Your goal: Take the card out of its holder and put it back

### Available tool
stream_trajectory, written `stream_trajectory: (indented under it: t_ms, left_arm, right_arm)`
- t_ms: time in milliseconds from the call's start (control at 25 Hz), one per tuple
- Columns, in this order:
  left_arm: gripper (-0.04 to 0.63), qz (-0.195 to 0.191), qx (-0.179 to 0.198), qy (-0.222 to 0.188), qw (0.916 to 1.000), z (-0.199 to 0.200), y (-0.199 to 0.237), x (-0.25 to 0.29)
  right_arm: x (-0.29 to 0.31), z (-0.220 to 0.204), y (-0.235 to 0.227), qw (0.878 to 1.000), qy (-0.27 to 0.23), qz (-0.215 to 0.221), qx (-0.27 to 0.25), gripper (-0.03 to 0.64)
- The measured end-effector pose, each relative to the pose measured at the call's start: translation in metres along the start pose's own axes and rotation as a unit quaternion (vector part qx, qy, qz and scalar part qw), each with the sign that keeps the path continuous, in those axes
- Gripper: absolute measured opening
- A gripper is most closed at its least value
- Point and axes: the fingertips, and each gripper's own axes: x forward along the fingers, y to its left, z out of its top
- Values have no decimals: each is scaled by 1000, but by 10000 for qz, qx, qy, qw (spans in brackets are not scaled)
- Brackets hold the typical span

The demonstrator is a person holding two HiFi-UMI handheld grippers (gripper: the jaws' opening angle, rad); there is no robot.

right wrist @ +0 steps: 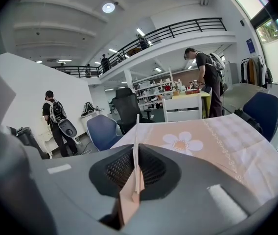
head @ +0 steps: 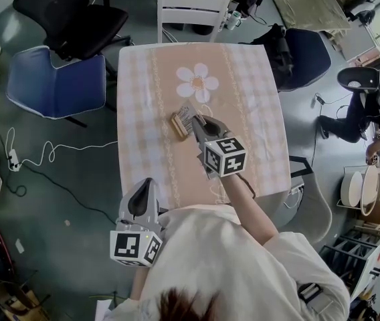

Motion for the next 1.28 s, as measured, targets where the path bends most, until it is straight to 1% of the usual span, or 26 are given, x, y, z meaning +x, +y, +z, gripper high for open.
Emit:
stream_trajectory:
  t_ms: [520, 720, 960, 1120, 1280]
  left_arm:
    - [0, -145, 181, -93, 9997, 1, -10, -7]
    - [0, -167, 275, -108, 9994, 0, -12, -12]
    - [0, -230, 427, -123, 9987, 1, -29, -12]
    - [0, -181, 454, -184, 9986, 1, -39, -12]
    - [0, -224, 453, -110, 9987, -3, -58, -9]
  right_arm:
    - [-39, 42, 10, 9974, -716, 48, -9, 14]
    - [-77, 68, 18, 9921, -1251, 44, -2, 14]
    - [-129, 91, 19, 9829, -1840, 22, 3, 14]
    - [-156, 98, 15, 9788, -2044, 4, -90, 14]
    - [-181, 96, 9, 9773, -2116, -19, -116, 14]
